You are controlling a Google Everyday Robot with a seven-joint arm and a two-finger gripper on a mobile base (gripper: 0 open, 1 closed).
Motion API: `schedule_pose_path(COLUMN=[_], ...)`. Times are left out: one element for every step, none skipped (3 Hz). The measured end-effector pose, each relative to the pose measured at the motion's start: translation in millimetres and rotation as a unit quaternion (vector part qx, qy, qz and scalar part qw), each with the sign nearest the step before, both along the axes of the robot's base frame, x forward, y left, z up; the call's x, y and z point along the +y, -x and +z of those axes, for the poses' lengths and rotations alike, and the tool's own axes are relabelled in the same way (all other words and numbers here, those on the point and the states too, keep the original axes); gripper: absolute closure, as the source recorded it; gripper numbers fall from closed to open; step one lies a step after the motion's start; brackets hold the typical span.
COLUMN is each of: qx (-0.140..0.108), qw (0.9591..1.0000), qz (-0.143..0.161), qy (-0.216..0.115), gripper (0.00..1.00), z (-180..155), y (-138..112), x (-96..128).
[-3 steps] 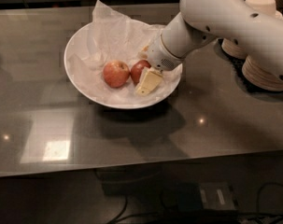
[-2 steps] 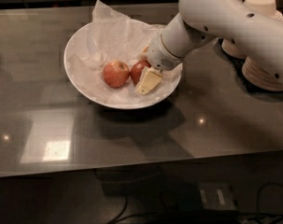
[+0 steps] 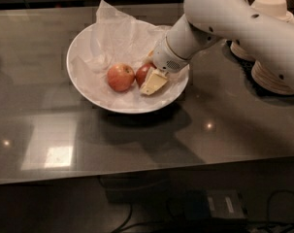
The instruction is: Pick apple from white bowl
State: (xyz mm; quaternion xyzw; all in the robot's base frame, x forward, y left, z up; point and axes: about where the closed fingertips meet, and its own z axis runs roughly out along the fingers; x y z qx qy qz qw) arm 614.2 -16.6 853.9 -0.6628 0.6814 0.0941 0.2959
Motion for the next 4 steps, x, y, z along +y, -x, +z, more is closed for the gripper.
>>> schedule_pose_path(qx=[0.0, 0.002, -0.005, -0.012], qw=[1.0, 0.9991, 0.9935, 0.9815], qz=[0.0, -0.002, 0.004, 0.022], qy=[0.0, -0.043, -0.114, -0.19], gripper=[0.85, 1.0, 1.0, 1.0], z=[0.0, 16.0, 50.0, 96.0], y=[0.0, 4.5, 11.0, 23.2], x=[0.0, 5.7, 14.0, 25.7])
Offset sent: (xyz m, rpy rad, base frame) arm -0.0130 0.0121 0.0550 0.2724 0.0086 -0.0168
